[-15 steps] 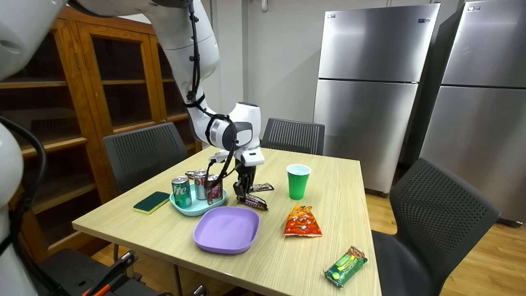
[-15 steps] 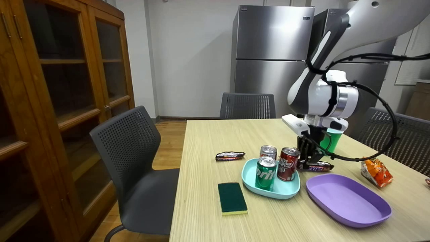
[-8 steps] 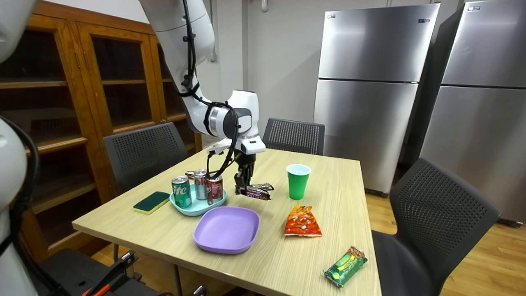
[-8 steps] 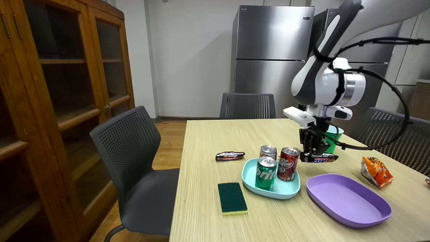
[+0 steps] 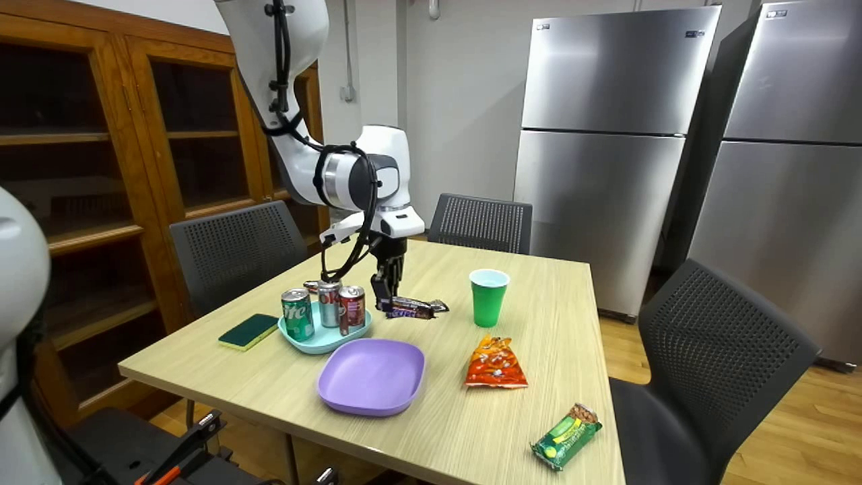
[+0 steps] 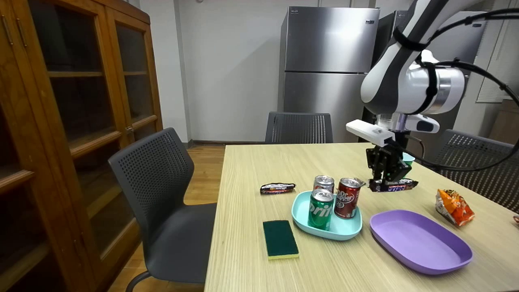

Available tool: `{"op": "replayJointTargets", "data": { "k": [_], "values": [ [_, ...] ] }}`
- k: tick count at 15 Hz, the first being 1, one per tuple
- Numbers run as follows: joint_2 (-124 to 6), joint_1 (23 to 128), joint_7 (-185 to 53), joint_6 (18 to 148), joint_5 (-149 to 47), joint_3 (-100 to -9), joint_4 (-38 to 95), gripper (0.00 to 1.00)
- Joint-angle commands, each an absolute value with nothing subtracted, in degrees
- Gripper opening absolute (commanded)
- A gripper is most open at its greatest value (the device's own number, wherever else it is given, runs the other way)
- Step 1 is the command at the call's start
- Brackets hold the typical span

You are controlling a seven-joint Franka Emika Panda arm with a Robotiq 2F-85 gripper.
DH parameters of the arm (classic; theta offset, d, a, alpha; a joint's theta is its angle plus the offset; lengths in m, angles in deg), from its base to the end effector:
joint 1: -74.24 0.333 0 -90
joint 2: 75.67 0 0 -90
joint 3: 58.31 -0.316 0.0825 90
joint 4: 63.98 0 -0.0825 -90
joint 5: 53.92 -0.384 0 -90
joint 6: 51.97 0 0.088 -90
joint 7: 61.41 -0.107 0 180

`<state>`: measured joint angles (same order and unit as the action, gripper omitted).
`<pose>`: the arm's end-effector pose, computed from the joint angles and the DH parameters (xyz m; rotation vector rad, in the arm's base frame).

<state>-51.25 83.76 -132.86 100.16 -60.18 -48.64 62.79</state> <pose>0.5536 -0.0064 0.1878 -2.4713 1.9379 -0.0478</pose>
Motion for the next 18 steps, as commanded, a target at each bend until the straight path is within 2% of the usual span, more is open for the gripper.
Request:
{"op": "replayJointTargets", "data": {
  "k": [1,16,18],
  "values": [
    [-55.71,83.00,-132.33,101.83,-59.81,-49.91,68.70,0.07],
    [-54.27,83.14,-131.17,108.25,-60.07,-50.43,75.00,0.07],
    [-54.42,83.13,-131.24,108.08,-60.09,-50.33,75.39,0.55]
  ]
}}
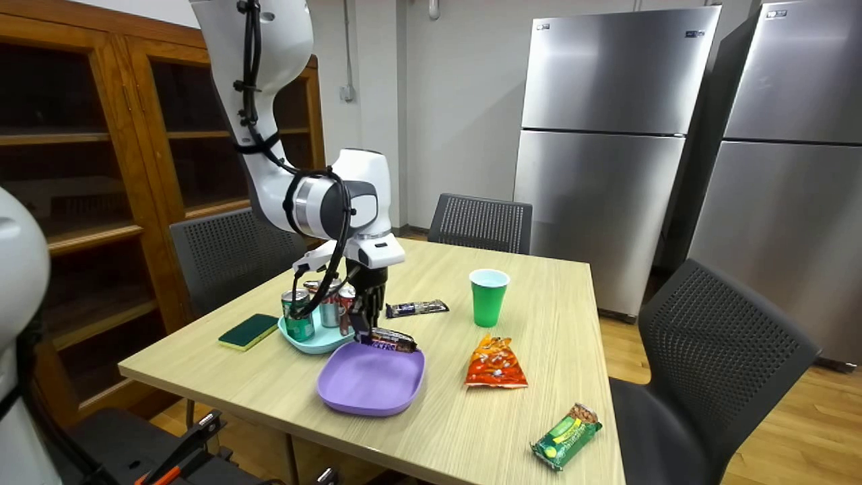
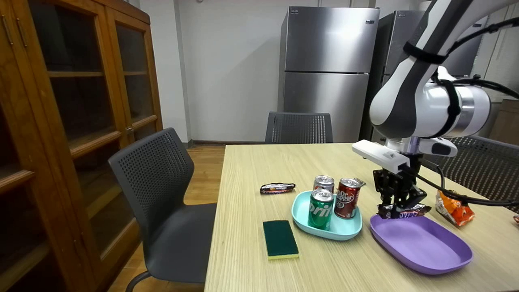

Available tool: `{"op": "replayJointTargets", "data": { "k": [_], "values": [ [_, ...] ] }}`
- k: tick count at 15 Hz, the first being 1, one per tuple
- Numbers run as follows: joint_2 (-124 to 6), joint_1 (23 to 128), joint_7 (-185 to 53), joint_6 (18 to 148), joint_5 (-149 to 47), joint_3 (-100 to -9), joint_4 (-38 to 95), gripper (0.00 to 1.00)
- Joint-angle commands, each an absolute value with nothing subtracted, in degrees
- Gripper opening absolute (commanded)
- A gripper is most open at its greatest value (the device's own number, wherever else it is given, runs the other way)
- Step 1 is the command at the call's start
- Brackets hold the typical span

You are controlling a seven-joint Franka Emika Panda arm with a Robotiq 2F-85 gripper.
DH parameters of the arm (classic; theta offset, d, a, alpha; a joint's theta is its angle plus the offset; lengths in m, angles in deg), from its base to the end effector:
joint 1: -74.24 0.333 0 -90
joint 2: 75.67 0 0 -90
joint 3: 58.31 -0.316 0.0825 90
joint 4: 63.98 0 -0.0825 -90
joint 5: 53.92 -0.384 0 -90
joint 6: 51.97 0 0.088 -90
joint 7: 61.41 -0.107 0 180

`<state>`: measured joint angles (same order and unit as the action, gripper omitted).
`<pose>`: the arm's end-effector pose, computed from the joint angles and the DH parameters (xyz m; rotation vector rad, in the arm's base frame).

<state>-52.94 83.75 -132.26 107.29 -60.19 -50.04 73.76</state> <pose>0.4907 0.0011 0.1517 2.4762 -1.8961 -0.0019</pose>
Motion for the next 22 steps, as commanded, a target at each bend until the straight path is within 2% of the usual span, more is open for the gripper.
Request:
{"op": "replayJointTargets", "data": {
  "k": [1,7,17,22],
  "values": [
    [-54.43,83.00,-131.10,107.63,-60.18,-50.40,75.53,0.56],
    [-57.07,81.65,-128.76,105.64,-59.61,-49.81,77.10,0.98],
    [-66.07,77.45,-117.17,100.55,-45.99,-43.06,80.20,1.00],
    [-65.49,74.01,-108.37,97.65,-39.96,-41.76,79.50,1.00]
  ]
}}
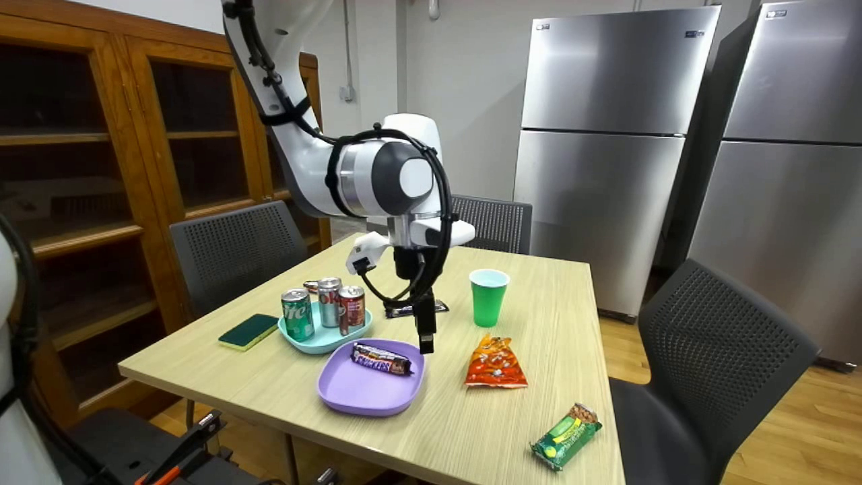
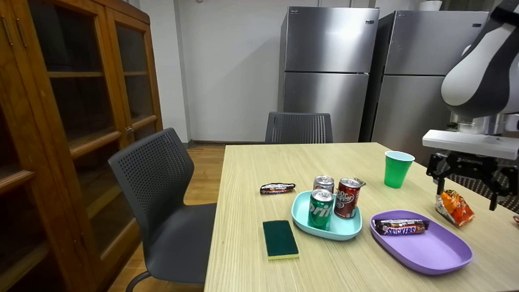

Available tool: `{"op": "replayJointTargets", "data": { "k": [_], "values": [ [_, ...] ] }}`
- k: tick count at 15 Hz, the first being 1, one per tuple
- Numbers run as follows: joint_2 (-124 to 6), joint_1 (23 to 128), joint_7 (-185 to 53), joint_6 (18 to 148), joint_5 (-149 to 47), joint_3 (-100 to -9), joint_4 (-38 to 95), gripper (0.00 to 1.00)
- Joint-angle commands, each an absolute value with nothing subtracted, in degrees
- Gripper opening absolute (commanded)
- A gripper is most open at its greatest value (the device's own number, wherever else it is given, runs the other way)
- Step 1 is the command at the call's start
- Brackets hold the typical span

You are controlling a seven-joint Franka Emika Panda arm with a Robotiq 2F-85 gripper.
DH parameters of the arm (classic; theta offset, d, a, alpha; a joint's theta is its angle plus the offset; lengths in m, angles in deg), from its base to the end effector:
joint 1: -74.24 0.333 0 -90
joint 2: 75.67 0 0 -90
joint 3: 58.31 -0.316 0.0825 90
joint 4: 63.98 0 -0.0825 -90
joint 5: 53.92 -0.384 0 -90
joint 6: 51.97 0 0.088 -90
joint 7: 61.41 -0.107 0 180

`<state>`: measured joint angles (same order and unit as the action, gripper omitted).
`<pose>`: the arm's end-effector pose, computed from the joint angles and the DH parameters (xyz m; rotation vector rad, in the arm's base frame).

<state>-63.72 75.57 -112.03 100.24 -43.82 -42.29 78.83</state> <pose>0.4531 -0.1185 0.2055 2.6482 -1.4082 0.0052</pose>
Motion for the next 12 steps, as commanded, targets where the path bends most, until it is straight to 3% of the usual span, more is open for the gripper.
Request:
{"op": "replayJointTargets", "data": {
  "k": [1,12],
  "values": [
    [-65.13,73.98,-108.93,97.43,-38.67,-41.26,79.22,1.00],
    [-63.67,73.00,-108.45,98.86,-39.97,-41.70,78.56,1.00]
  ]
}}
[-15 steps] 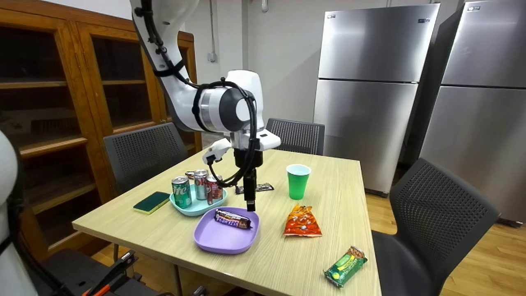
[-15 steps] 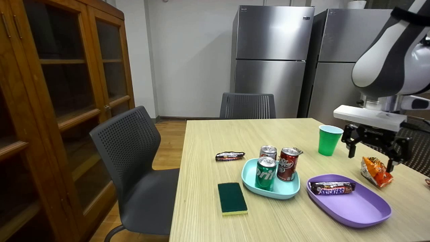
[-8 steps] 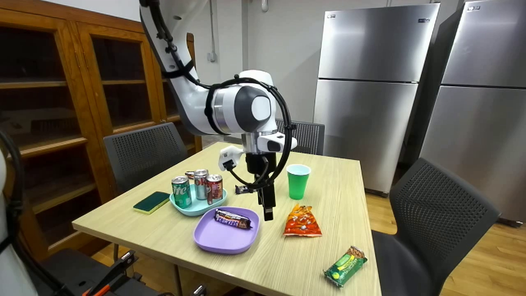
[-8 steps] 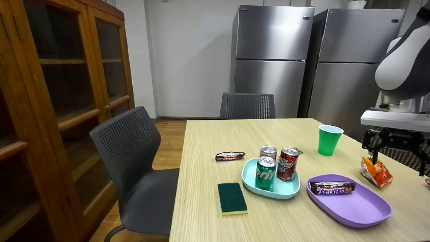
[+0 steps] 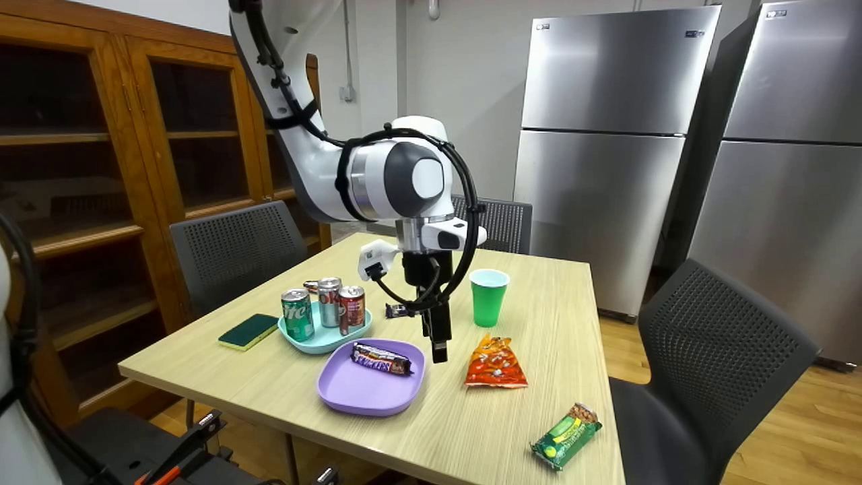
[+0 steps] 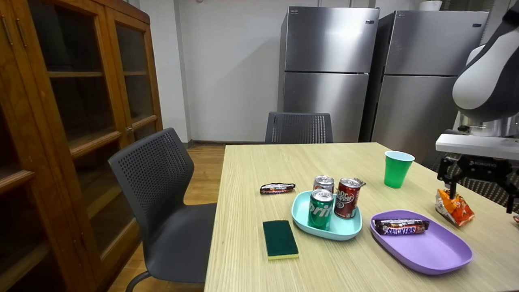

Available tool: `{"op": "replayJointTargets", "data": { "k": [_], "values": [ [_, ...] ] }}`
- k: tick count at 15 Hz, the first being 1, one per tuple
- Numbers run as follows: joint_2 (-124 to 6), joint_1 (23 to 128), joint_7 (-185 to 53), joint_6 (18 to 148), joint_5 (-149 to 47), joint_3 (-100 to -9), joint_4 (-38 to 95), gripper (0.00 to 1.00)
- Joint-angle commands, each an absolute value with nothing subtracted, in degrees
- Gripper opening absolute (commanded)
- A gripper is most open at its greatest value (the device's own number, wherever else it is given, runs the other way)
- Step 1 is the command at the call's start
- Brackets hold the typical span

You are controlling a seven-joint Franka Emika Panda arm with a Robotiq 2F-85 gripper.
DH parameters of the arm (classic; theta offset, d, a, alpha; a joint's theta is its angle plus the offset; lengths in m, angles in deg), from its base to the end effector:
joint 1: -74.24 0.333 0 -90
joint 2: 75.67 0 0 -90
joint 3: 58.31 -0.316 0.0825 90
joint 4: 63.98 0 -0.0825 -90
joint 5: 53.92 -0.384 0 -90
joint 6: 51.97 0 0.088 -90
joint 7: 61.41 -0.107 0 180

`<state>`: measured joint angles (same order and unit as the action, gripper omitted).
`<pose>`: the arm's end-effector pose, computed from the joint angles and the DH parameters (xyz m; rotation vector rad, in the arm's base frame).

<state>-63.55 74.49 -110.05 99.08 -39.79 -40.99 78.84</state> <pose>0.4453 -0.1357 0.2029 2.6466 -1.3152 -0.0213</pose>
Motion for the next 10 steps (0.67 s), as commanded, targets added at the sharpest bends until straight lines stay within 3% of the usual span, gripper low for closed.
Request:
{"op": "replayJointTargets", "data": {
  "k": [1,10],
  "values": [
    [-63.60,72.48,-107.14,98.80,-40.30,-41.71,78.45,1.00],
    [-59.30,64.44,-87.98,103.15,-41.48,-39.10,73.79,1.00]
  ]
}}
